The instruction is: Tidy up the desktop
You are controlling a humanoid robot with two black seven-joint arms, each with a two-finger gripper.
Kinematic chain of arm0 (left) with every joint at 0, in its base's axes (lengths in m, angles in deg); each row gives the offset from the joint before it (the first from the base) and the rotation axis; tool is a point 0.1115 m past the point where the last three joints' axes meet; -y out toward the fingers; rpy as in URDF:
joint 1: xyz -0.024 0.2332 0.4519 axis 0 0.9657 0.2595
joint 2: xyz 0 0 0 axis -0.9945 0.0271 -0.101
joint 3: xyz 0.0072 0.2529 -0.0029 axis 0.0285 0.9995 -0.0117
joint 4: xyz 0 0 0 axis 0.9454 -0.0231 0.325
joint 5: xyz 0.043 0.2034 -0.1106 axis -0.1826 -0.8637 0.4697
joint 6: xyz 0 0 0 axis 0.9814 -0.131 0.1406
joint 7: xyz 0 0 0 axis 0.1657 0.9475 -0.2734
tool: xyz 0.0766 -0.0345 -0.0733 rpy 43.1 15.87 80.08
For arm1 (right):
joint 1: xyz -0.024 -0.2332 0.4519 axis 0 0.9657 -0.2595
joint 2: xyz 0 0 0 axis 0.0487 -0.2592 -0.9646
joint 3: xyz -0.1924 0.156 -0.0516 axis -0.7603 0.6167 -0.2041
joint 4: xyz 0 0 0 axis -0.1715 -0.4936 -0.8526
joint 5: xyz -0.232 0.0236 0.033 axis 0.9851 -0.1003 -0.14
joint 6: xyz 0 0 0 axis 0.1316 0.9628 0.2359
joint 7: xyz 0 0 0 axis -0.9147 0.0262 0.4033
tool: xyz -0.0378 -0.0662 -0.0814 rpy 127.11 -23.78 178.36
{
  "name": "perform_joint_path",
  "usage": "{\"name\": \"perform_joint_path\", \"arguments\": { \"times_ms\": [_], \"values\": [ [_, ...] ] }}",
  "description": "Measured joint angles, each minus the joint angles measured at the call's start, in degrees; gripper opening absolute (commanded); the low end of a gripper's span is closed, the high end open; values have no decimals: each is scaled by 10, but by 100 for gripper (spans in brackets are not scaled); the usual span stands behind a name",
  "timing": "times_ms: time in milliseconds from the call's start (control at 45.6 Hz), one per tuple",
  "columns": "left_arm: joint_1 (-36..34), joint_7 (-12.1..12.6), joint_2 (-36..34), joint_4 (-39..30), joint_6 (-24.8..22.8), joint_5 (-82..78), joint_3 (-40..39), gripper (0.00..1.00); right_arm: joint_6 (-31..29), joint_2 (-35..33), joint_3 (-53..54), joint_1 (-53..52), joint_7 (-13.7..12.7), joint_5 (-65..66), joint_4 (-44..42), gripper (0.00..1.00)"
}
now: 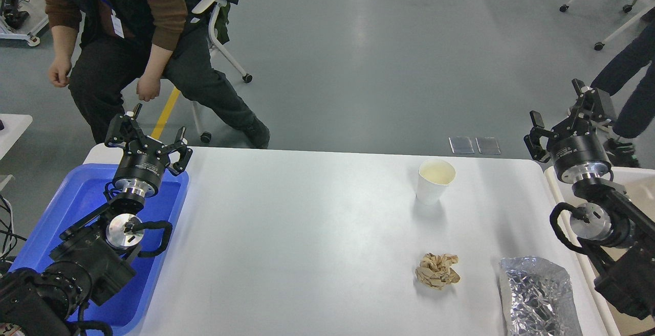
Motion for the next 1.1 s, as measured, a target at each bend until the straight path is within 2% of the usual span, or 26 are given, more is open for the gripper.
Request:
{"name": "perform_joint_path", "arguments": {
  "times_ms": [1096],
  "values": [
    [0, 0, 0, 0, 0, 0, 0, 100, 0, -44, -35, -3, -1, -6, -3, 100]
  ]
}}
